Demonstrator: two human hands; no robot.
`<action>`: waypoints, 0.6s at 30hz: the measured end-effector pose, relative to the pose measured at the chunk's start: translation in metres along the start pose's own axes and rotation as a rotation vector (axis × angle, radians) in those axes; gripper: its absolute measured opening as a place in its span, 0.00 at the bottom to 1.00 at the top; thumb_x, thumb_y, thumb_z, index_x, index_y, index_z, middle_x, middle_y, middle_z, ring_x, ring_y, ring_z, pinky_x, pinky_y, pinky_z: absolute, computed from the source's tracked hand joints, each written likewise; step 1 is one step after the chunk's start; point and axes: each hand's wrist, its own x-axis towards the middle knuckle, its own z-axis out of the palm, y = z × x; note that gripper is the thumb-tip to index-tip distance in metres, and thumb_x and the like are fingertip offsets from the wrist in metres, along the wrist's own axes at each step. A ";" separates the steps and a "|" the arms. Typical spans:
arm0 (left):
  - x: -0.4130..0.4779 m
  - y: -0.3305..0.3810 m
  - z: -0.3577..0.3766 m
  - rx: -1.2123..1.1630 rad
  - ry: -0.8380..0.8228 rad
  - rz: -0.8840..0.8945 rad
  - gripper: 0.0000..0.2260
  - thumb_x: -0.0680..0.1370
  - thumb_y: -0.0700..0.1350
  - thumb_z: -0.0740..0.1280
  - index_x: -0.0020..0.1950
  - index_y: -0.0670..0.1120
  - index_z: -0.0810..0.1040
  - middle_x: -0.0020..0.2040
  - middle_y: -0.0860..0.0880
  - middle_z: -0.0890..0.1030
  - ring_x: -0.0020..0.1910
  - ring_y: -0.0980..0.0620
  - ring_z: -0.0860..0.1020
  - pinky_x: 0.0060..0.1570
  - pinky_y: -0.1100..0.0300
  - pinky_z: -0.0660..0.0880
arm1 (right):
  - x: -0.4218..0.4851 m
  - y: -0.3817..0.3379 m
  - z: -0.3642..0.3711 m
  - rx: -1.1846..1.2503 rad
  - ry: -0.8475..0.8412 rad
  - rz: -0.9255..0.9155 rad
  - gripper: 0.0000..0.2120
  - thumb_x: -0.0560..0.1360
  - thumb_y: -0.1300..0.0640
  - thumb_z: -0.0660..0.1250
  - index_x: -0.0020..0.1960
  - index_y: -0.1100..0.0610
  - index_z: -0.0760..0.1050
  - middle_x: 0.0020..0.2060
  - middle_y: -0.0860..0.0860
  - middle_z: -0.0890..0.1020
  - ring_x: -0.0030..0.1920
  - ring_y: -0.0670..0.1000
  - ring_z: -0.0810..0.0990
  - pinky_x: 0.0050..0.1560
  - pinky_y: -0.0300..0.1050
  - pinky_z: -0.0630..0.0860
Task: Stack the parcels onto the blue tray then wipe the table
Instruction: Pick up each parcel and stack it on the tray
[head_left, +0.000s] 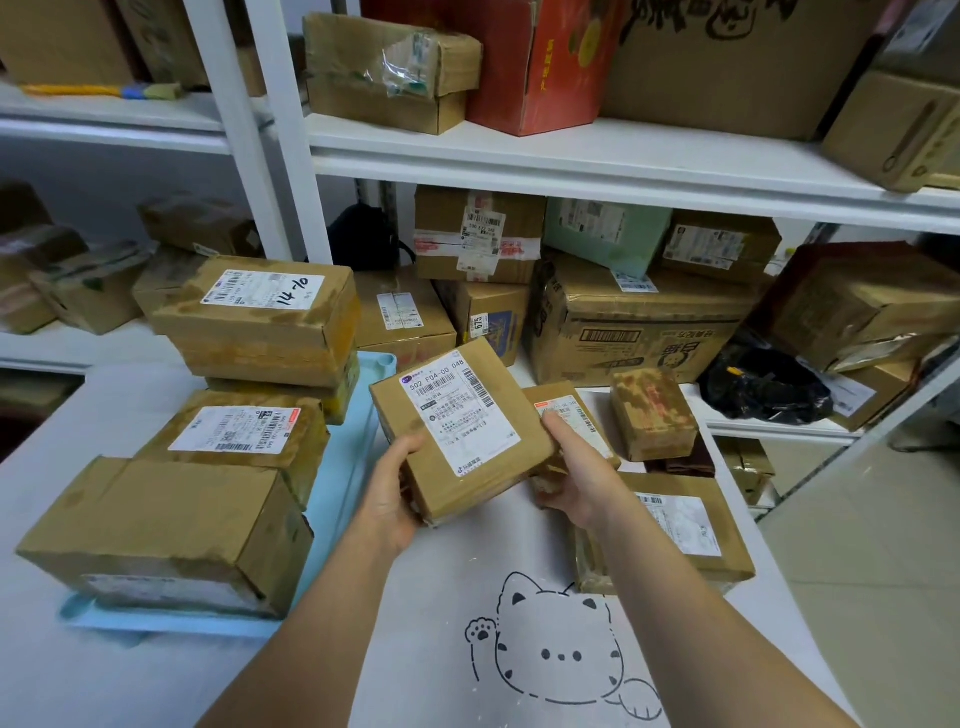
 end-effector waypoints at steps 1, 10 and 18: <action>0.001 0.001 0.000 -0.009 -0.004 -0.006 0.14 0.72 0.53 0.67 0.54 0.49 0.78 0.48 0.47 0.82 0.47 0.46 0.78 0.44 0.53 0.74 | -0.001 -0.001 -0.001 0.000 -0.027 0.015 0.15 0.72 0.38 0.67 0.52 0.47 0.75 0.50 0.50 0.79 0.52 0.53 0.76 0.57 0.55 0.72; 0.001 0.015 -0.003 -0.148 0.050 -0.322 0.26 0.67 0.64 0.69 0.53 0.44 0.76 0.52 0.41 0.80 0.49 0.41 0.78 0.43 0.46 0.76 | -0.008 -0.016 0.002 -0.019 -0.149 0.068 0.19 0.74 0.33 0.57 0.49 0.47 0.75 0.46 0.51 0.77 0.45 0.52 0.78 0.45 0.45 0.73; 0.002 0.006 -0.008 -0.176 0.002 -0.253 0.20 0.71 0.59 0.65 0.54 0.46 0.76 0.52 0.42 0.79 0.52 0.39 0.76 0.49 0.43 0.74 | -0.005 -0.014 0.006 -0.075 -0.193 0.059 0.18 0.69 0.37 0.68 0.51 0.48 0.74 0.49 0.50 0.75 0.50 0.51 0.78 0.50 0.50 0.76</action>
